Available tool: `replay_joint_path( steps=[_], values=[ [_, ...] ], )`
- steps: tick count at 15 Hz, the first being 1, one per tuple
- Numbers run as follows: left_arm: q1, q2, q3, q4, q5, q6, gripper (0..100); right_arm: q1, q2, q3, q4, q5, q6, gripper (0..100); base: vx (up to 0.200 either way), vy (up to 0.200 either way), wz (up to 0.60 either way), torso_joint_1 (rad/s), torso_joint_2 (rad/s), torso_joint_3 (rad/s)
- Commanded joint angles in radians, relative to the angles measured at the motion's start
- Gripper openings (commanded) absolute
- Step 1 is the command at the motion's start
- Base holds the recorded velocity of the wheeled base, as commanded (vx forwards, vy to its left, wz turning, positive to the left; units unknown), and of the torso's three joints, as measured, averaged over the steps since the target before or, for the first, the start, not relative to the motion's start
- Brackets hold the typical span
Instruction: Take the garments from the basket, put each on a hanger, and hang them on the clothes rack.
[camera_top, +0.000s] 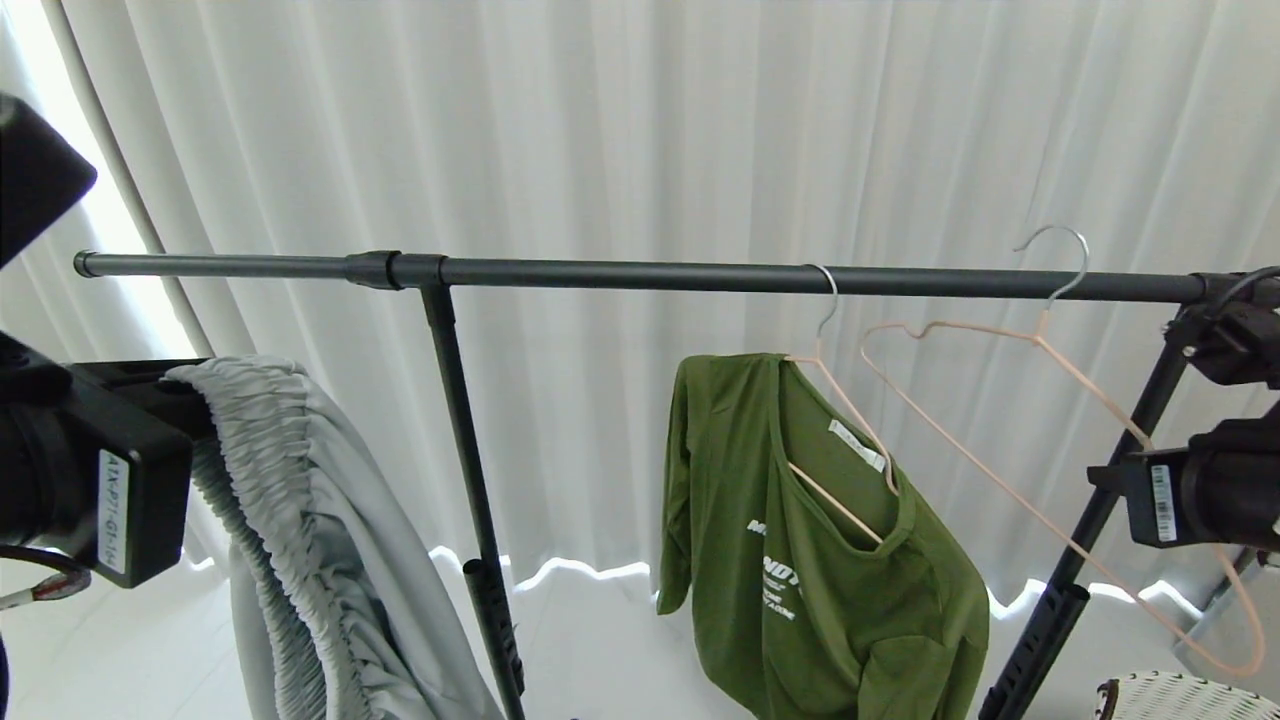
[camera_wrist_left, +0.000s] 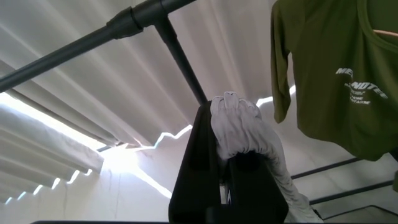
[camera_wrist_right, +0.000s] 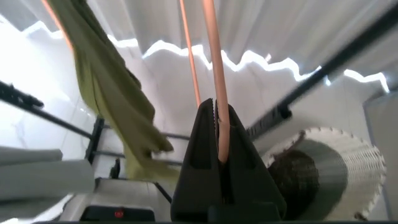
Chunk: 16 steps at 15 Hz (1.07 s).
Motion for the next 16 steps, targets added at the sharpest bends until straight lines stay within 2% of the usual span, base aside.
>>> replay_joint_path(
  steps=[1, 4, 10, 12, 14, 16],
  values=[
    [0.000, -0.001, 0.001, 0.000, 0.000, 0.000, 0, 0.001, -0.109, 0.055, 0.016, 0.000, -0.001, 0, -0.200, 0.000, 0.00, 0.012, 0.02, -0.002],
    [0.000, -0.001, 0.003, 0.000, 0.000, 0.000, 0, 0.001, -0.177, 0.117, 0.028, 0.000, -0.001, 0, -0.200, 0.000, 0.00, -0.005, 0.00, 0.004],
    [0.000, 0.005, 0.007, 0.000, 0.000, 0.000, 0, 0.018, -0.252, 0.123, 0.037, 0.009, -0.025, 0, -0.200, 0.000, 0.00, -0.001, 0.00, 0.004],
    [0.000, 0.008, 0.009, 0.000, 0.000, 0.000, 0, 0.051, -0.273, 0.123, 0.034, 0.011, -0.028, 0, -0.200, 0.000, 0.00, 0.002, 0.01, 0.007],
    [0.000, 0.007, 0.027, 0.000, 0.000, 0.000, 0, 0.125, -0.293, 0.126, 0.033, 0.011, -0.025, 0, -0.200, 0.000, 0.00, 0.002, 0.01, 0.000],
    [-0.002, 0.007, 0.046, 0.000, -0.002, 0.000, 0, 0.199, -0.310, 0.140, 0.031, 0.009, -0.024, 0, 0.000, 0.000, 0.00, 0.000, 0.00, 0.000]
  ],
)
